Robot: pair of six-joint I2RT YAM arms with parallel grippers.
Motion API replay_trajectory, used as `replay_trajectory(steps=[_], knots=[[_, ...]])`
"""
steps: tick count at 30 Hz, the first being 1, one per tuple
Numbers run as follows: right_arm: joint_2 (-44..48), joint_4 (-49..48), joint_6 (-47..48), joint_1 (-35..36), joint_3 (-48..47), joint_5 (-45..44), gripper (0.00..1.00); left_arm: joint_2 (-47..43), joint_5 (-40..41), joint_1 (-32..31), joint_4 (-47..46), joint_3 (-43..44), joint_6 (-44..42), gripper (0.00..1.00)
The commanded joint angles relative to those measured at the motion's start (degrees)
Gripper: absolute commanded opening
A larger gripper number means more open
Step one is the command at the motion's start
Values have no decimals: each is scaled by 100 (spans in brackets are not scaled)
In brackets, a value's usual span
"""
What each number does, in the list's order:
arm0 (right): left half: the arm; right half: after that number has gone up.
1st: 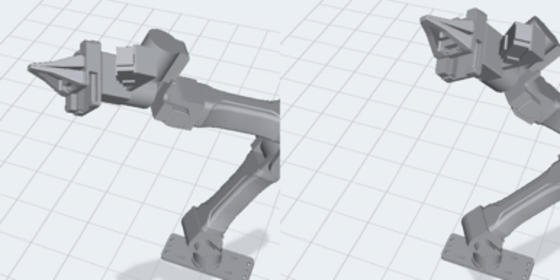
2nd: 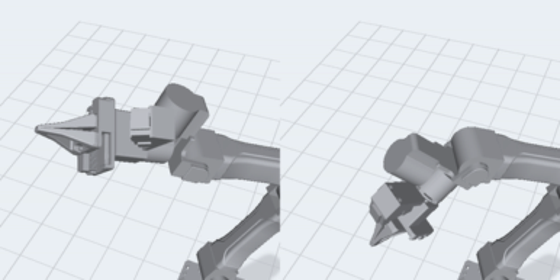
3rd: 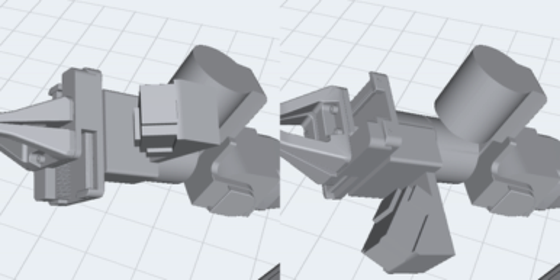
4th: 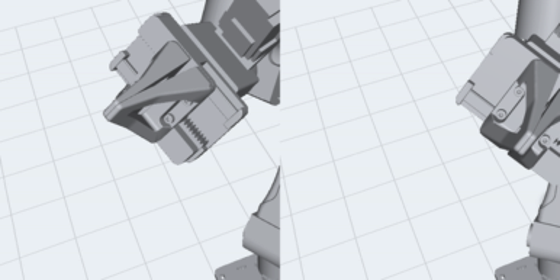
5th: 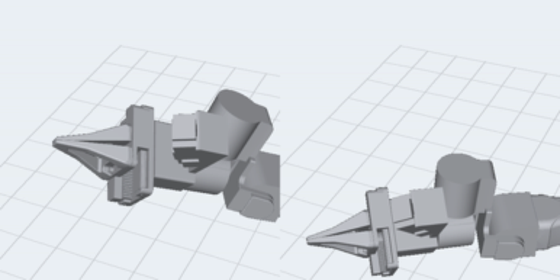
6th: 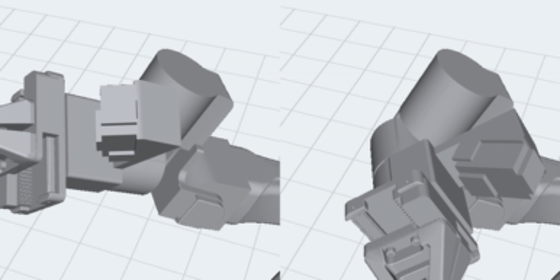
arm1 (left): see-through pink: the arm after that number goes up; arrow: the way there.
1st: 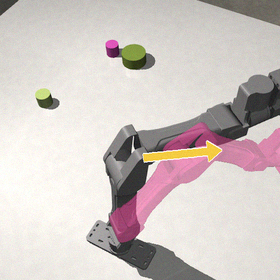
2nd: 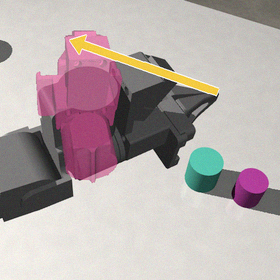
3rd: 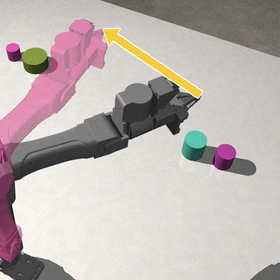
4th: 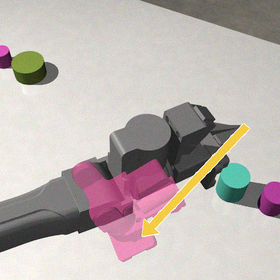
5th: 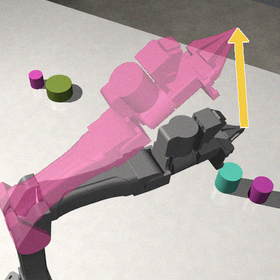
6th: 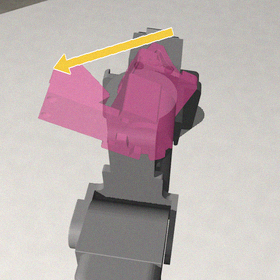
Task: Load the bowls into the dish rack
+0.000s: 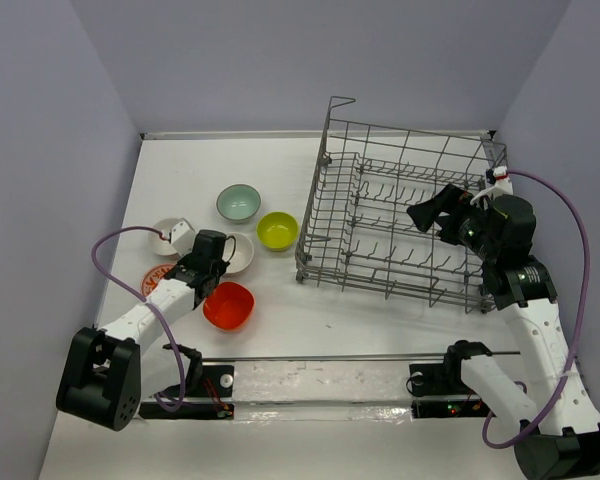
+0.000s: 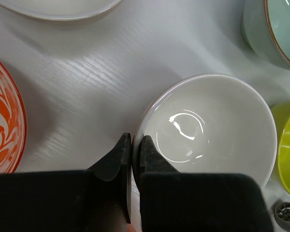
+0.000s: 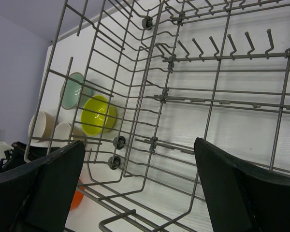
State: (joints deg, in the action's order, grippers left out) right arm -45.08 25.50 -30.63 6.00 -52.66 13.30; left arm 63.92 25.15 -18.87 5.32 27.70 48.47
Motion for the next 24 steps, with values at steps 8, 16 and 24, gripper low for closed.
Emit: replay_trajectory(steps=[8,16,24], knots=[[-1,-45,84,-29,-156,76,100,-556,61,15,-31,288,-74,0],[-194,34,163,-29,-332,234,100,-1057,236,15,460,876,-320,0],[-651,140,242,-29,-789,971,100,-1575,386,15,996,1895,-812,0]])
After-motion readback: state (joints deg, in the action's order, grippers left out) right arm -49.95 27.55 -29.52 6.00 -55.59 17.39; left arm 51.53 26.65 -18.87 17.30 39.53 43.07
